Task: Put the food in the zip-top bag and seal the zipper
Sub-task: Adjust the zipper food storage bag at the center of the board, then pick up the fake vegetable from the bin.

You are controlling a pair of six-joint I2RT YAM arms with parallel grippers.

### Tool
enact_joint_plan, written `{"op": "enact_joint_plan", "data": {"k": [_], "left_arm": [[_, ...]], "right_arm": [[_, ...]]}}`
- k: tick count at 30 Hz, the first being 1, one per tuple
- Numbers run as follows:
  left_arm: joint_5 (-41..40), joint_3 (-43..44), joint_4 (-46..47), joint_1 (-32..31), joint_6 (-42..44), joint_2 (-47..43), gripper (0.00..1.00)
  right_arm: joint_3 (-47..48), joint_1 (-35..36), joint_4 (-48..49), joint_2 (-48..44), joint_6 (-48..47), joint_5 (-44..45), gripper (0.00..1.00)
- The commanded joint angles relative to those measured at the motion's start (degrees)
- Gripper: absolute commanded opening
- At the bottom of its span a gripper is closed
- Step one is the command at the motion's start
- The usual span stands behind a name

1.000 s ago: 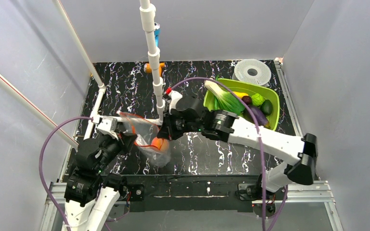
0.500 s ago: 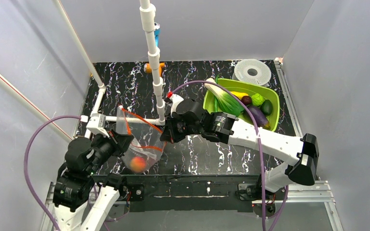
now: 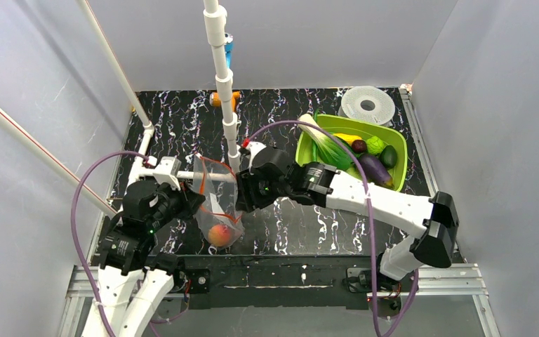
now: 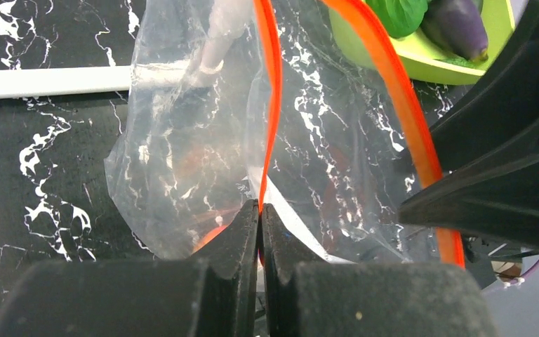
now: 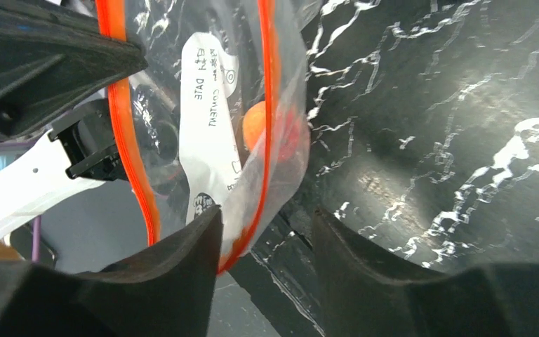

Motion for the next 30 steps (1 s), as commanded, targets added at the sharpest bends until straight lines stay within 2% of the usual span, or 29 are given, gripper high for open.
{"op": "enact_joint_plan", "data": {"k": [1,3,6,10,12,15,17,19,22,26,30], "left_arm": [[2.2,-3.5,4.4,0.0,4.0,0.5,0.0],[2.0,-4.3,5.3,0.0,4.1,0.2,0.0],[1.4,-4.9,6.8,-0.1,4.6,0.2,0.0],[2.5,-4.8,6.9,-0.1,4.5,1.9,0.0],[3.0,-4.4,6.3,-0.1,4.7,2.5,0.0],[2.3,-4.5,6.3,-0.1,4.6,1.9,0.0],[2.2,-4.6,6.4,0.0,4.6,1.4,0.0],[2.3,-4.7,6.6,0.0,4.6,0.9,0.0],[2.4,-4.9,6.9,-0.1,4.5,0.8,0.0],[3.1,-4.7,6.7,-0.1,4.6,1.0,0.0],[3.2,-4.9,7.0,-0.1,4.5,0.9,0.0]], "right_arm": [[-0.2,-2.6,-2.6,-7.8,-2.7,5.6,0.61],[-1.0,-3.9,-5.3,-10.8,-3.9,10.7,0.71],[-4.2,-7.9,-6.7,-16.5,-5.9,16.1,0.8],[-11.0,-18.8,-4.5,-24.8,-8.4,16.1,0.89],[-14.4,-24.8,-2.9,-28.2,-9.1,18.9,0.98],[-17.3,-31.1,-2.0,-29.9,-13.5,26.6,0.98],[-18.0,-35.7,-2.6,-29.0,-14.9,31.6,0.98],[-17.9,-40.0,-2.6,-26.7,-17.5,32.3,0.98],[-14.7,-43.9,-7.1,-20.1,-21.4,36.5,0.98],[-11.2,-45.6,-13.1,-11.0,-25.1,41.9,0.98],[-9.5,-45.6,-15.5,-3.1,-26.5,42.7,0.98]]}}
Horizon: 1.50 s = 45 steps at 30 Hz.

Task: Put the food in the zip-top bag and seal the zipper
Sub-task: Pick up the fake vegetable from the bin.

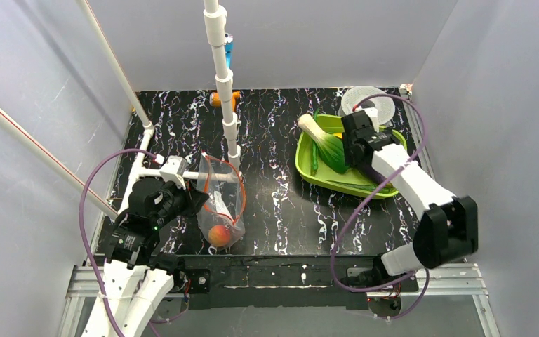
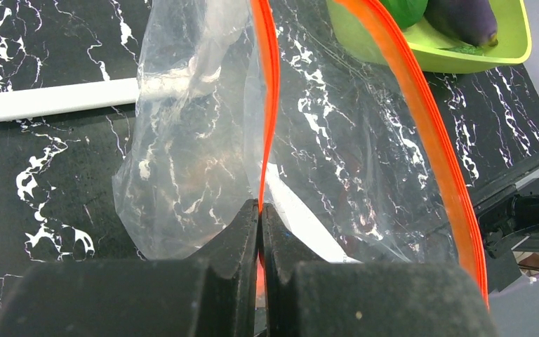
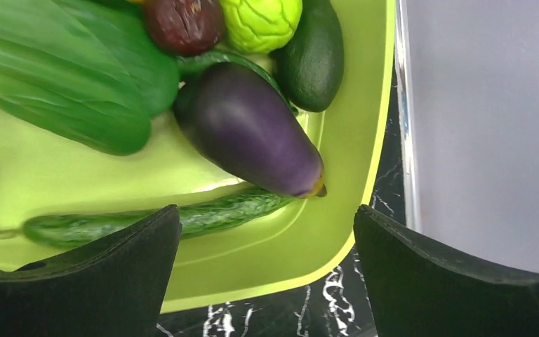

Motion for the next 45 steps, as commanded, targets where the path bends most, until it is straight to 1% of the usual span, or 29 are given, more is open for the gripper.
{"op": "enact_joint_plan", "data": {"k": [1,2,4,8,11,15,19,27,31,34,36,39,41,42,45], "left_arm": [[1.4,0.0,0.6,0.0,0.7,0.0,0.0],[1.5,-0.1,0.6,0.0,0.7,-0.1,0.0],[1.7,-0.1,0.6,-0.1,0.7,0.0,0.0],[1.9,-0.1,0.6,-0.1,0.7,-0.1,0.0],[1.7,-0.3,0.9,0.0,0.6,0.1,0.0],[1.6,0.0,0.4,-0.1,0.7,0.8,0.0],[0.8,-0.1,0.5,-0.1,0.6,0.3,0.0],[1.0,-0.1,0.6,0.0,0.7,1.3,0.0],[1.2,-0.1,0.4,-0.1,0.7,1.6,0.0],[0.9,0.0,0.4,-0.1,0.7,1.5,0.0],[0.9,-0.1,0.4,0.0,0.7,1.3,0.0],[0.6,-0.1,0.4,-0.1,0.6,1.3,0.0],[0.7,0.0,0.4,-0.1,0.6,1.6,0.0],[0.8,0.0,0.4,-0.1,0.7,1.6,0.0],[0.8,0.0,0.4,-0.1,0.6,1.7,0.0]], "right_arm": [[3.5,-0.1,-3.5,6.7,-4.4,5.3,0.98],[3.3,-0.3,-1.9,8.5,-5.2,6.3,0.98],[4.0,-0.8,0.2,12.0,-7.8,5.5,0.98],[6.3,-1.2,1.5,18.1,-8.6,8.2,0.98],[9.1,-1.6,0.6,22.4,-7.4,6.5,0.98],[12.1,-1.7,-1.1,27.5,-4.9,10.4,0.98],[12.7,-2.4,-1.4,30.4,-3.2,11.3,0.98],[8.3,-2.8,3.9,30.7,-3.8,10.7,0.98],[7.6,-2.8,5.0,29.6,-3.8,10.1,0.84],[6.0,-2.8,7.8,28.5,-4.7,9.7,0.8],[6.4,-2.8,7.6,28.4,-4.5,9.0,0.7],[6.6,-2.6,7.1,27.4,-4.3,8.4,0.51],[6.4,-2.4,7.2,25.6,-3.9,8.7,0.33],[6.2,-1.9,7.4,24.4,-3.8,8.6,0.29],[5.2,0.0,8.1,20.0,-4.2,10.1,0.26]]}}
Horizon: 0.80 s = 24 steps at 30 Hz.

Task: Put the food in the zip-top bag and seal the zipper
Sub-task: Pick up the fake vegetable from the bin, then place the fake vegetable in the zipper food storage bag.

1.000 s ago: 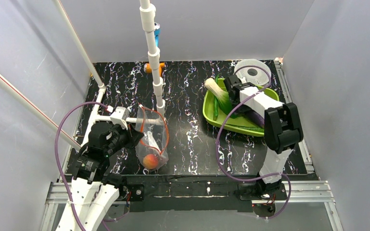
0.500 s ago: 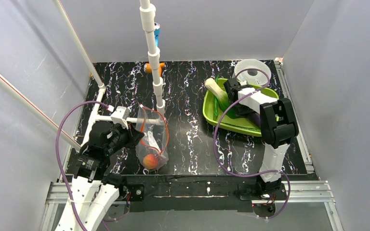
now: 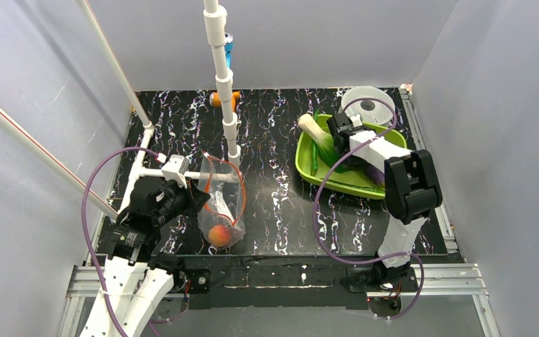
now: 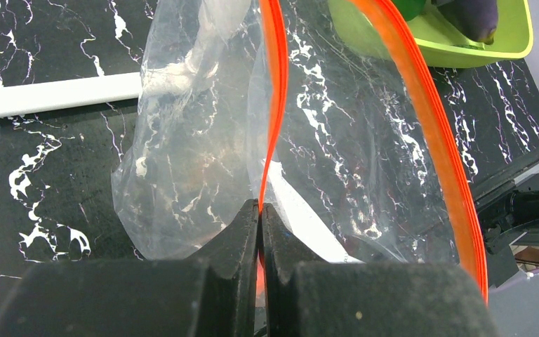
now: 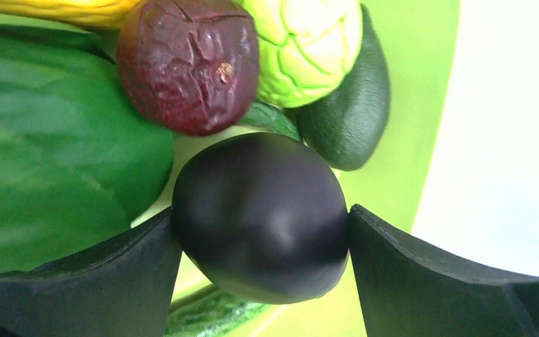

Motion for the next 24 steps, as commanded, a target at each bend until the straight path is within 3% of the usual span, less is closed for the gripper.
{"op": "enact_joint_plan", "data": {"k": [1,7,12,19,24], "left_arm": [[0.0,0.0,0.1,0.0,0.6,0.4,0.0],[0.2,0.0,0.2,-0.1,0.7,0.4,0.0],[0.6,-0.1,0.3,-0.1,0.7,0.2,0.0],[0.4,-0.1,0.2,-0.1,0.7,-0.3,0.0],[0.6,-0.1,0.2,-0.1,0.7,-0.6,0.0]], "right_arm": [[-0.7,2.5,2.6,-9.0,0.3,2.1,0.25],[0.9,3.7,0.5,-18.4,2.4,-3.6,0.19],[0.9,4.8,0.3,-27.5,8.0,-19.4,0.01],[-13.7,11.0,21.9,-46.4,17.6,-45.3,0.01],[-12.6,17.0,29.5,-46.0,26.9,-58.2,0.01]]}}
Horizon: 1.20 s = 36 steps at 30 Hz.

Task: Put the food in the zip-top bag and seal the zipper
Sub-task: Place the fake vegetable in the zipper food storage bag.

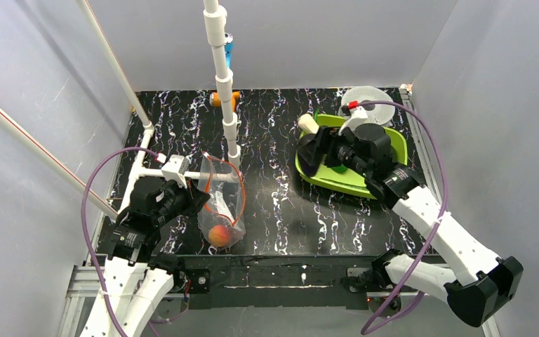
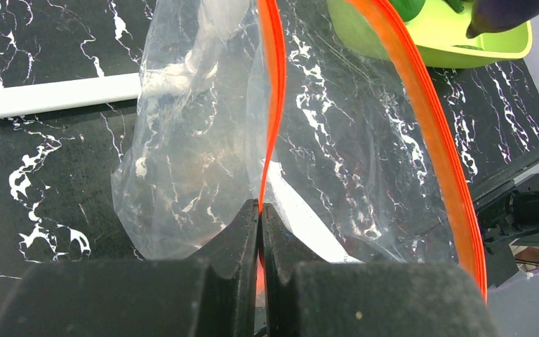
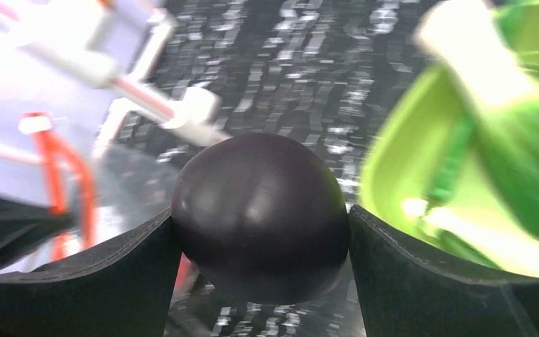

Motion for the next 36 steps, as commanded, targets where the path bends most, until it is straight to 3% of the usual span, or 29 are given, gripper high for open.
{"op": "enact_joint_plan", "data": {"k": [1,11,16,20,29,33,36], "left_arm": [[0.7,-0.1,0.2,0.0,0.6,-0.6,0.0],[1.1,-0.3,0.7,0.0,0.6,-2.1,0.0],[3.5,-0.5,1.8,0.0,0.8,-4.7,0.0],[5.0,-1.0,2.8,-0.1,0.7,-7.3,0.0],[5.3,-1.5,3.4,0.0,0.7,-10.0,0.0],[5.9,-1.4,3.5,-0.1,0.8,-9.7,0.0],[5.9,-1.5,3.6,-0.1,0.7,-10.2,0.0]], "right_arm": [[2.9,5.4,12.9,2.8,9.8,-15.9,0.01],[9.8,25.0,27.7,6.6,7.0,-14.8,0.01],[15.4,30.8,25.1,14.3,1.8,-8.3,0.01],[22.7,35.4,17.4,22.4,-2.5,3.6,0.01],[20.9,37.0,15.0,24.9,2.0,10.9,0.01],[20.5,37.2,14.7,26.3,4.7,10.3,0.27],[22.1,37.3,12.6,27.2,5.3,10.3,0.39]]}}
